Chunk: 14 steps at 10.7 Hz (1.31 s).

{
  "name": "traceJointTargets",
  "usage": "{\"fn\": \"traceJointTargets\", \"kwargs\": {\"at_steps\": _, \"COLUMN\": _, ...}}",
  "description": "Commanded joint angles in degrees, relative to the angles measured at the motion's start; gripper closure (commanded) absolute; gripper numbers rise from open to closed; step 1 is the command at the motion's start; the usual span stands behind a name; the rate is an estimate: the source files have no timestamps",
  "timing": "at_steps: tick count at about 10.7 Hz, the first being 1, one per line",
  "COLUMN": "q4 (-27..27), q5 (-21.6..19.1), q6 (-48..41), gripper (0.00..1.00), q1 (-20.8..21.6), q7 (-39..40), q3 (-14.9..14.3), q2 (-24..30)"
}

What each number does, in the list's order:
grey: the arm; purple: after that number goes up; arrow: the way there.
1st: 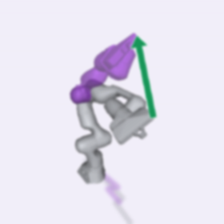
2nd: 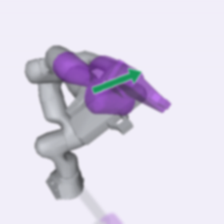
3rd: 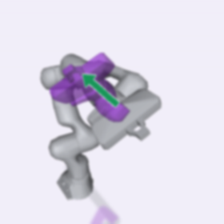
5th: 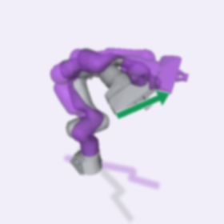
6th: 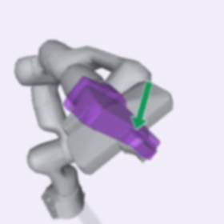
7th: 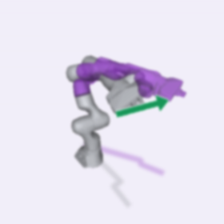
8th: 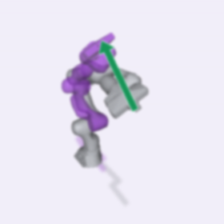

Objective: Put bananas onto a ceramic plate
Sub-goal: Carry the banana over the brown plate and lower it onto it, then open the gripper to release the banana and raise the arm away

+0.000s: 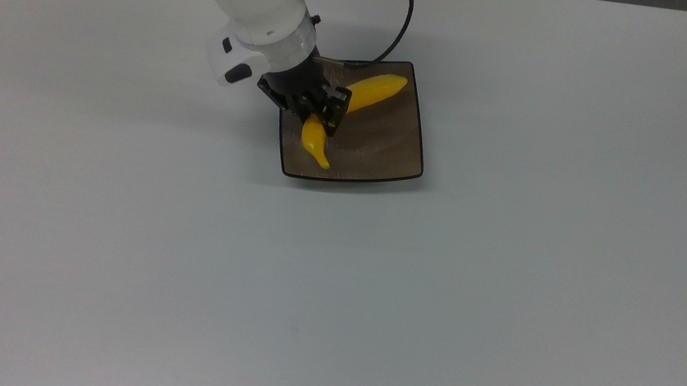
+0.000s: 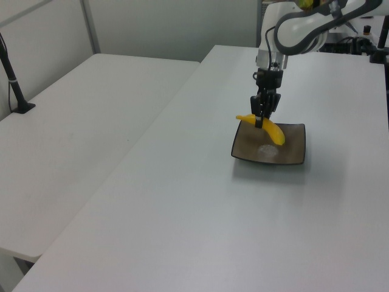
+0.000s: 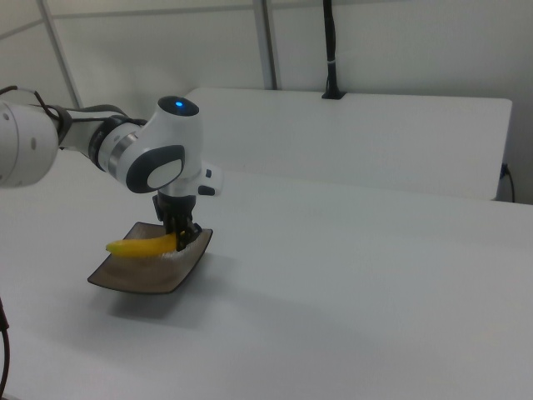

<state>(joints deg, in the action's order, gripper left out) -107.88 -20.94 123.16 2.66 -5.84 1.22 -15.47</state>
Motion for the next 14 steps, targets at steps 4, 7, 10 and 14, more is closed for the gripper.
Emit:
{"fn": "traceJointTargets", "kwargs": {"at_steps": 4, "q4": -0.85, "q5": -1.04, "q6": 0.94, "gripper": 0.00, "q1": 1.91, "q7": 0.92, "q3": -0.26, "q2": 0.69}}
{"fn": "traceJointTargets", "kwargs": {"at_steps": 7, "q4": 0.82, "q5": 1.33, "q6": -6.41, "gripper": 0.00, "q1": 1.82, "q7": 0.65, "q3": -0.34, "q2": 7.35}}
{"fn": "traceJointTargets", "kwargs": {"at_steps": 10, "q4": 5.80, "q5": 8.96, "q6": -18.88, "gripper": 0.00, "q1": 1.47, "q7": 0.57, "q3": -0.43, "q2": 14.75}}
{"fn": "traceJointTargets", "kwargs": {"at_steps": 14, "q4": 12.78, "q5": 15.48, "q6": -32.36, "gripper": 0.00, "q1": 2.17, "q7": -1.11, "q3": -1.05, "q2": 19.40}}
